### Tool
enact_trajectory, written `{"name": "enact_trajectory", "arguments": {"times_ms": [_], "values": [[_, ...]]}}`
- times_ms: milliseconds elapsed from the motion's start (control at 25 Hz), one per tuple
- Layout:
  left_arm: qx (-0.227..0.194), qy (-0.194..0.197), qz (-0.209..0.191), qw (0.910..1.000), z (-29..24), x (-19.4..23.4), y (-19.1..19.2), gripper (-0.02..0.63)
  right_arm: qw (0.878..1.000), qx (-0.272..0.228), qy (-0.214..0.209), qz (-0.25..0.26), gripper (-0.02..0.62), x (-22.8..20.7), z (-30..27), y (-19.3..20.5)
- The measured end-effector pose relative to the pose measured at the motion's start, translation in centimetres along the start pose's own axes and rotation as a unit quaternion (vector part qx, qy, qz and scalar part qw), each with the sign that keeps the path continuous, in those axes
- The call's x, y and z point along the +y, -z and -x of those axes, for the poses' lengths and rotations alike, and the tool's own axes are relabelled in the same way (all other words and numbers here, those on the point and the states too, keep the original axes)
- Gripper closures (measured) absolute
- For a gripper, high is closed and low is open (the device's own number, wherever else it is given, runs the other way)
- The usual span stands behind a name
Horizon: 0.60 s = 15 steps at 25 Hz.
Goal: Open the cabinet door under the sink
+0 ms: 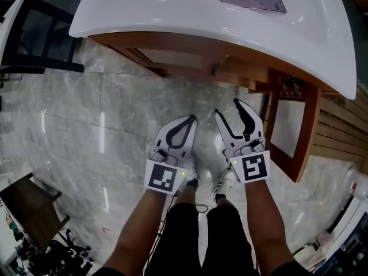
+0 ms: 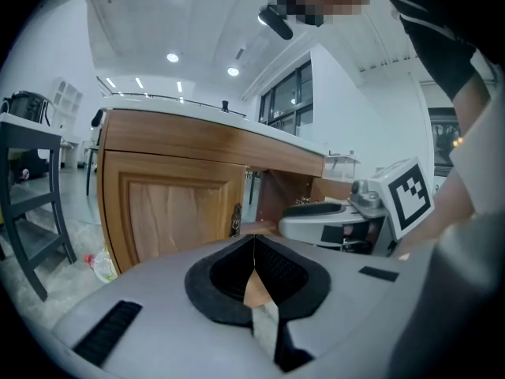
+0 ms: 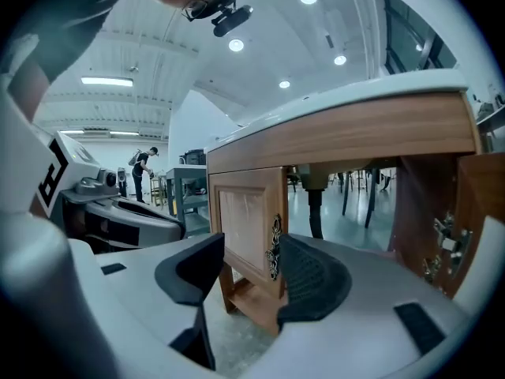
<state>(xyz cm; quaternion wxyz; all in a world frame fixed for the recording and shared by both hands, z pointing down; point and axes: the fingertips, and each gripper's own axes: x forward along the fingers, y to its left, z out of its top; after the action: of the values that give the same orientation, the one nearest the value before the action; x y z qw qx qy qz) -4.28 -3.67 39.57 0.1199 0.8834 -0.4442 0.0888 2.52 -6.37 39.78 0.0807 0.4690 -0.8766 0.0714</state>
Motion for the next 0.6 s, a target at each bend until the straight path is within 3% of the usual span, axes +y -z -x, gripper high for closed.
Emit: {"name": "enact_trajectory", "arguments": {"times_ms": [280,600], "values": [[0.002,-0.008,0.015,0.9998,-0.2,2.4,0.4,0.584,0.999,-0.003,-0.046,0.024,0.291,-1.1,-5.5,0.3],[0.009,-0.016,0.019,0.9997,0.1,4.3,1.5,0.583,0.999,0.006,-0.053,0.004,0.235,-2.4,-10.6,1.8]]}}
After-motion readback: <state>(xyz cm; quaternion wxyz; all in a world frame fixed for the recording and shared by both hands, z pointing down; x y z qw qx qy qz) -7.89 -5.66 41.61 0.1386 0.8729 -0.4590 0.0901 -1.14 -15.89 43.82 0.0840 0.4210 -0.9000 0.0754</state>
